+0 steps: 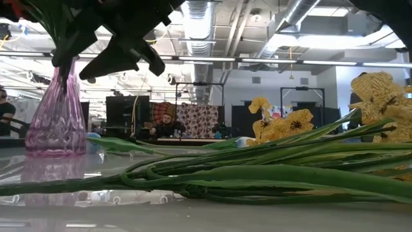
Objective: Sort flowers into vase by color
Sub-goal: Put the orange flower into the purple vase
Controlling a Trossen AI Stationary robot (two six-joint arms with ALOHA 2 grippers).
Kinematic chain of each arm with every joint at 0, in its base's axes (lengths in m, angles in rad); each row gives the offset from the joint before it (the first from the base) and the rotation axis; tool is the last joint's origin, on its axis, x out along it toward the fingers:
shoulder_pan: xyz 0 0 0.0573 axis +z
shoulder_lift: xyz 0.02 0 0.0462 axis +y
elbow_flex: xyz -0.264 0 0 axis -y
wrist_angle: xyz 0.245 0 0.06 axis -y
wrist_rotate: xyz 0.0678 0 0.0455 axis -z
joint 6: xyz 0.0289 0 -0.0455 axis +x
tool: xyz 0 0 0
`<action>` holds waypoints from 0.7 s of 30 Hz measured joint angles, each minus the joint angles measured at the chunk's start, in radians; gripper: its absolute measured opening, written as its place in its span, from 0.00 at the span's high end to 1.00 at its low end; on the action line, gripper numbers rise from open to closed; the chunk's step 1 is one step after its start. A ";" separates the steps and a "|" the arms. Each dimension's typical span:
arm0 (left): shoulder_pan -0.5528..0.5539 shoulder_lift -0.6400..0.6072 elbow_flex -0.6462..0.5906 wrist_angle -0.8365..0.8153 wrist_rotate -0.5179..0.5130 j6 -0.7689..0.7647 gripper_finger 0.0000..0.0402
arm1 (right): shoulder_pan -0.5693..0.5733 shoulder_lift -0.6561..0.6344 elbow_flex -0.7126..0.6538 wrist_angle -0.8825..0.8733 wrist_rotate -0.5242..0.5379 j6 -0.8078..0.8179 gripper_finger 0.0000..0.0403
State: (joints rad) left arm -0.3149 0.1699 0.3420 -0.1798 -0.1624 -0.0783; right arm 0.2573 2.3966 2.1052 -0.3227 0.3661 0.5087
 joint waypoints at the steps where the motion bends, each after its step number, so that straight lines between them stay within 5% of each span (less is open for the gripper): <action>1: 0.000 -0.001 0.000 0.001 0.000 -0.012 1.00 | 0.000 0.000 0.000 0.007 0.000 0.000 0.51; 14: 0.000 0.000 0.000 0.014 0.031 -0.048 1.00 | -0.022 0.000 0.000 0.065 0.058 -0.154 0.51; 21: 0.000 0.000 -0.001 0.014 0.019 -0.062 1.00 | -0.040 0.031 0.002 0.137 -0.039 -0.203 0.51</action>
State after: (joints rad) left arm -0.3149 0.1696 0.3412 -0.1661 -0.1435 -0.1406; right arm 0.2177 2.4272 2.1069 -0.1859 0.3269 0.3061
